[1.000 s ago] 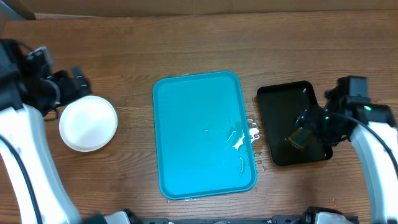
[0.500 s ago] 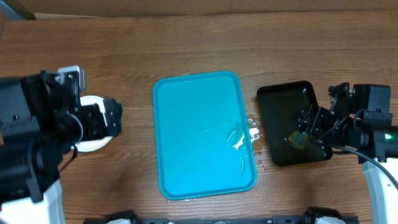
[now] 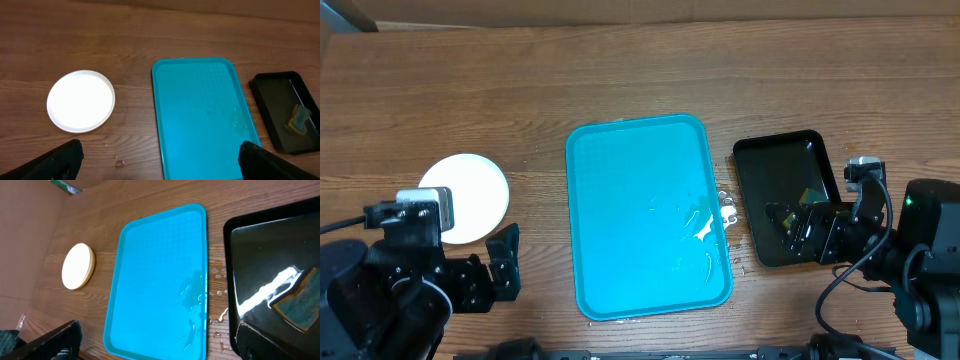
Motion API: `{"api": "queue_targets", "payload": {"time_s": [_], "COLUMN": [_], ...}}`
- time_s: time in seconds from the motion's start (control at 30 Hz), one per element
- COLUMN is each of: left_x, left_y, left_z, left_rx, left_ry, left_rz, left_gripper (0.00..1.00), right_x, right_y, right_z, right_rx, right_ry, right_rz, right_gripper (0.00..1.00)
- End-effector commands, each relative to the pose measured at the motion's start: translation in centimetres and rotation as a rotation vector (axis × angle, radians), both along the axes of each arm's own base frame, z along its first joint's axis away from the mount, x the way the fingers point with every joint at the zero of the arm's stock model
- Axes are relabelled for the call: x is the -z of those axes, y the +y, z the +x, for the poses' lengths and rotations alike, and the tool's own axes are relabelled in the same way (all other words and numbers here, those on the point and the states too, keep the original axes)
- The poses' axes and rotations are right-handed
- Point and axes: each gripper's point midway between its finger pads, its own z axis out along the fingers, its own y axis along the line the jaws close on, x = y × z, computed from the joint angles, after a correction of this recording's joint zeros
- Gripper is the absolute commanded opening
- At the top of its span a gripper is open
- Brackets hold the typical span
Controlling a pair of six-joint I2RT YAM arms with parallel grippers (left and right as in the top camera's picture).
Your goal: Clean dirty plates on tray and stack at the side
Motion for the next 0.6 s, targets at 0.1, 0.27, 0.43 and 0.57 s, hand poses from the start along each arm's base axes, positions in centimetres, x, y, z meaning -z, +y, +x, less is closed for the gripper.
{"api": "queue_targets", "payload": {"time_s": [0.1, 0.27, 0.43, 0.57], "left_x": [0.0, 0.0, 0.0, 0.0], "left_y": [-0.2, -0.2, -0.2, -0.2], "left_z": [0.2, 0.2, 0.2, 0.2], "left_rx": [-0.003, -0.003, -0.003, -0.003], "left_ry": [0.006, 0.006, 0.006, 0.006], "left_rz": [-0.027, -0.027, -0.027, -0.026], "left_gripper": [1.0, 1.0, 1.0, 1.0], "right_x": [0.0, 0.2, 0.7, -2.1], "right_y": [0.5, 0.4, -0.2, -0.2], "right_z": [-0.7, -0.8, -1.1, 0.2], "right_rx": [-0.031, -0.025, -0.007, -0.025], "right_ry": [0.024, 0.031, 0.047, -0.165], "right_rz": [0.012, 0.005, -0.035, -0.097], "right_gripper": [1.0, 1.0, 1.0, 1.0]}}
